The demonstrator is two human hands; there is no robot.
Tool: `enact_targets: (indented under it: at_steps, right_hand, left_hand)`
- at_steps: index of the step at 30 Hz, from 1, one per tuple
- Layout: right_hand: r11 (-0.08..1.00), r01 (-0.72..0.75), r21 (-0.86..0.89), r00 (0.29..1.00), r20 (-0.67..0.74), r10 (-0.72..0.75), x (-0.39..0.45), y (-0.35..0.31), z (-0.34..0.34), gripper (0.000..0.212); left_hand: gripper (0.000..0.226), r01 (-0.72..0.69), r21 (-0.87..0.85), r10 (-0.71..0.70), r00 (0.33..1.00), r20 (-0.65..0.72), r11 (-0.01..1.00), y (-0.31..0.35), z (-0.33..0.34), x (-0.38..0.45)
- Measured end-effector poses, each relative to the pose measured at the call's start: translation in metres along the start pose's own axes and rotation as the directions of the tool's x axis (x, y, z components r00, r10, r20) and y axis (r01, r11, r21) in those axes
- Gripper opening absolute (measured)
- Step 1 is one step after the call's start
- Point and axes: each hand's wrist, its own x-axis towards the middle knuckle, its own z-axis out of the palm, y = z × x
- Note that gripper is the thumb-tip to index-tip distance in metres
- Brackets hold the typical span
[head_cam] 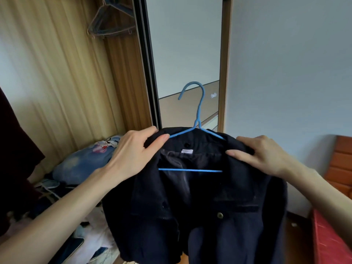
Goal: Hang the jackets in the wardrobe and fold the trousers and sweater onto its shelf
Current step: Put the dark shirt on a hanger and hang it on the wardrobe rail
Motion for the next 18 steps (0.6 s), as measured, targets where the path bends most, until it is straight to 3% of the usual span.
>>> enact_targets:
  at_steps: [5, 10, 14, 18]
  right_hand:
    - [0.996, 0.042, 0.073, 0.998, -0.057, -0.037, 0.008, -0.001, 0.005, 0.045]
    - [0.943, 0.054, 0.329, 0.996, -0.091, -0.025, 0.02, -0.003, 0.004, 0.033]
    - [0.969, 0.07, 0.238, 0.995, -0.091, -0.05, 0.023, -0.003, 0.003, 0.044]
    - [0.981, 0.192, 0.0, 0.981, 0.015, -0.192, 0.035, -0.015, 0.001, 0.044]
  left_hand:
    - [0.041, 0.07, 0.003, -0.07, 0.996, -0.059, 0.998, -0.008, 0.009, -0.01]
    - [0.026, 0.054, 0.024, -0.054, 0.999, -0.004, 0.998, -0.003, 0.002, -0.006]
    - [0.036, -0.009, 0.119, 0.018, 0.997, -0.074, 0.993, 0.003, 0.006, 0.001]
    - [0.034, -0.01, 0.174, 0.043, 0.981, -0.187, 0.985, 0.012, 0.016, 0.002]
